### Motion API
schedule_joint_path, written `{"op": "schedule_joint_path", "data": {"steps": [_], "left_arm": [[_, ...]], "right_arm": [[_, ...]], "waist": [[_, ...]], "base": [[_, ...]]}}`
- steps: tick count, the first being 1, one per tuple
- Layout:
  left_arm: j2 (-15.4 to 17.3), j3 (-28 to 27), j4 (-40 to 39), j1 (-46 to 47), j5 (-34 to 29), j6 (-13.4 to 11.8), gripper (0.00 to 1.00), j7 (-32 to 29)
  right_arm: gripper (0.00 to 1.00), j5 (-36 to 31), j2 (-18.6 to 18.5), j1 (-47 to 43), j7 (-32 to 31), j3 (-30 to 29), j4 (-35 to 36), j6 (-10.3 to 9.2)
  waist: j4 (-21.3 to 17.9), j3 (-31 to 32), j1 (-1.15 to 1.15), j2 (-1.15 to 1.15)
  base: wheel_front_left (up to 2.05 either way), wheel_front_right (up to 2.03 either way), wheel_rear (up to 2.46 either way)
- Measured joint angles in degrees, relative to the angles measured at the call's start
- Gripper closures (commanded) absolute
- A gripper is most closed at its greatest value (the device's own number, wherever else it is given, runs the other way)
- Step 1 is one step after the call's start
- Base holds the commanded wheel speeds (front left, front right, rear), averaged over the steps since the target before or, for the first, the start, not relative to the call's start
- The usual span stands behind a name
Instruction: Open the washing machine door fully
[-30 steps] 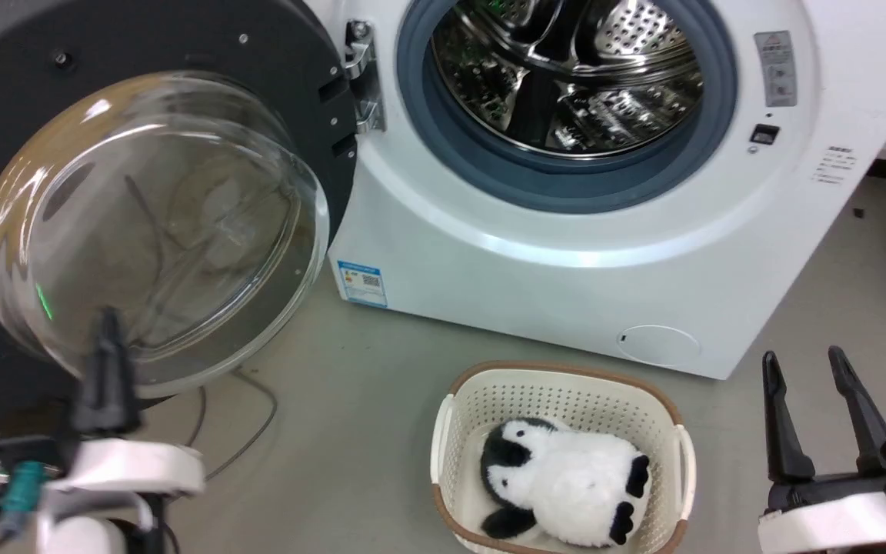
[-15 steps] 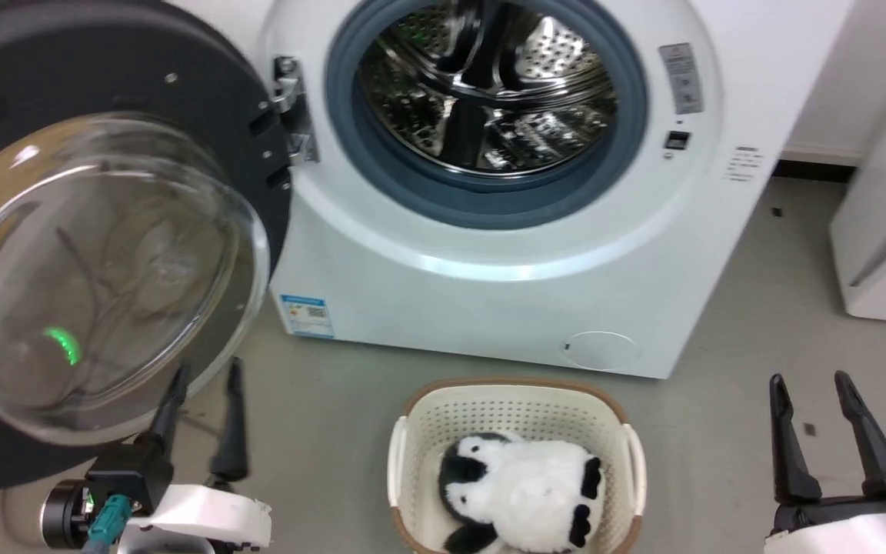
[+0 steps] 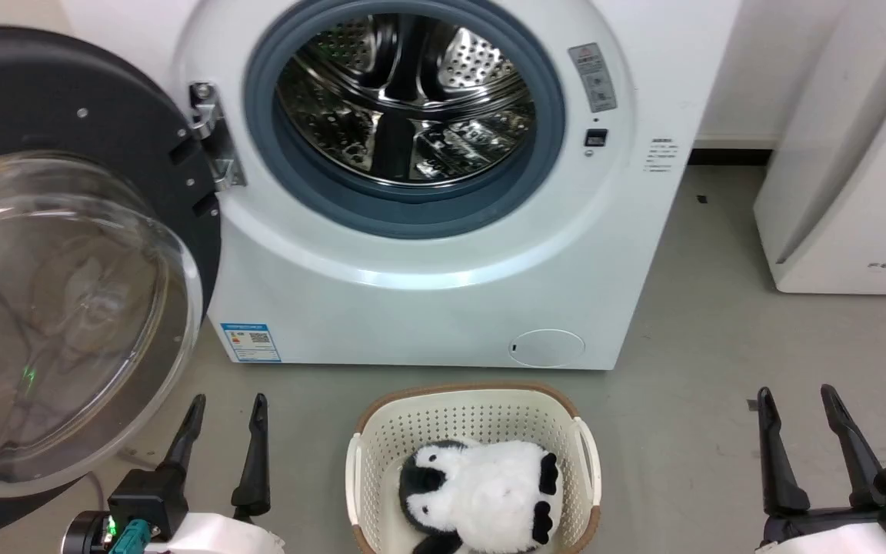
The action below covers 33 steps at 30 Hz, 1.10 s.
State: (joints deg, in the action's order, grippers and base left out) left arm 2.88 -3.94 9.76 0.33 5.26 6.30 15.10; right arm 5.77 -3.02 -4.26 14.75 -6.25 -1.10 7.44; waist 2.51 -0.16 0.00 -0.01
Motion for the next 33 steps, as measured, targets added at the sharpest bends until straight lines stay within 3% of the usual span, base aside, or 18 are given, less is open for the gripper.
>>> {"op": "schedule_joint_path", "data": {"steps": [1,33], "left_arm": [[0.0,0.1,0.2,-0.1,0.0,-0.1,1.0,0.0],[-0.1,0.9,-1.8,-0.1,-0.7,-1.2,1.0,-3.2]], "right_arm": [[1.0,0.0,0.0,0.0,0.0,0.0,0.0,0.0],[1.0,-1.1,0.0,0.2,-3.2,1.2,0.0,0.0]], "waist": [[-0.1,0.0,0.0,0.0],[-0.7,0.0,0.0,0.0]], "base": [[0.0,0.0,0.0],[0.0,0.0,0.0]]}}
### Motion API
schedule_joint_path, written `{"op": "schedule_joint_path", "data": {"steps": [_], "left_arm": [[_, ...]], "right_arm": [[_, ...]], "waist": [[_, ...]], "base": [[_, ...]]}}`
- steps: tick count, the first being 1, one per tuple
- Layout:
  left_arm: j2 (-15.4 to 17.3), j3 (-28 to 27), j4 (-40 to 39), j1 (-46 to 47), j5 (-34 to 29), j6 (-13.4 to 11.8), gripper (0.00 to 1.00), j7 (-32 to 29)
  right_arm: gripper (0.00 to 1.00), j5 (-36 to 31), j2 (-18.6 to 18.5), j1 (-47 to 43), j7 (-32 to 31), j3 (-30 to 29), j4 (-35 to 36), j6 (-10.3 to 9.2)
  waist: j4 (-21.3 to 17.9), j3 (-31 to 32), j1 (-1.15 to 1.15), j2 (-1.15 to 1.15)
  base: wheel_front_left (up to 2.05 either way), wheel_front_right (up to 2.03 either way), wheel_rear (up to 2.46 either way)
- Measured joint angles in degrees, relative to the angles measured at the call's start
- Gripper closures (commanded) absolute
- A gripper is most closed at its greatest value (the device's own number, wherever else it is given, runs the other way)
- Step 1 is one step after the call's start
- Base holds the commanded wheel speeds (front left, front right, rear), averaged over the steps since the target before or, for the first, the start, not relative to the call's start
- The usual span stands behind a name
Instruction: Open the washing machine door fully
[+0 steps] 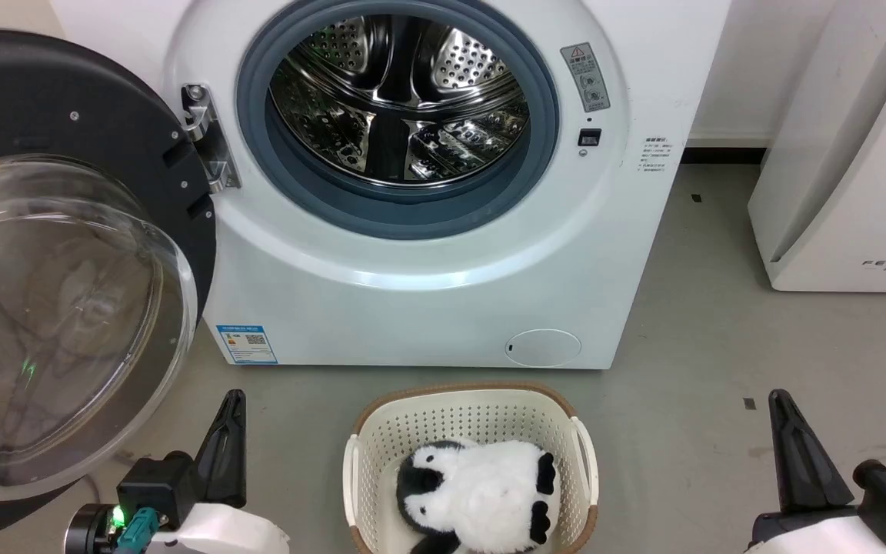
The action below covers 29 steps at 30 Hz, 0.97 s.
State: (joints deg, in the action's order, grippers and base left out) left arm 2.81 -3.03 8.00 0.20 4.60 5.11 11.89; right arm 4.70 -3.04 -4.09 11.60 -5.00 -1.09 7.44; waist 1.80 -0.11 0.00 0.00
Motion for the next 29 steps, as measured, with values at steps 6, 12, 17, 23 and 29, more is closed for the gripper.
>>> {"op": "schedule_joint_path", "data": {"steps": [6,12,17,23,29], "left_arm": [[0.0,0.2,-0.4,0.0,-0.5,-0.4,1.0,-0.8],[0.0,0.3,-0.8,0.0,-0.6,-0.5,1.0,-1.4],[0.0,0.5,-1.3,0.0,-1.0,-0.9,1.0,-2.1],[0.0,0.6,-1.8,0.0,-1.1,-1.0,1.0,-2.8],[0.0,0.8,-2.2,0.0,-1.5,-1.5,1.0,-3.4]], "right_arm": [[1.0,-0.2,0.0,0.0,-0.8,0.3,0.0,0.0],[1.0,-0.3,0.0,0.3,-1.4,0.6,0.0,0.0],[1.0,-0.7,0.0,0.6,-2.0,0.8,0.1,0.0],[1.0,-0.8,0.0,0.8,-2.6,1.2,0.2,0.0],[1.0,-1.2,0.0,1.1,-3.4,1.5,0.2,0.0]], "waist": [[-0.1,0.0,0.0,0.0],[-0.2,0.0,0.0,0.0],[-0.3,0.0,0.0,0.0],[-0.4,0.0,0.0,0.0],[-0.5,0.0,0.0,0.0]], "base": [[0.0,0.0,0.0],[0.0,0.0,0.0],[0.0,0.0,0.0],[0.0,0.0,0.0],[0.0,0.0,0.0]]}}
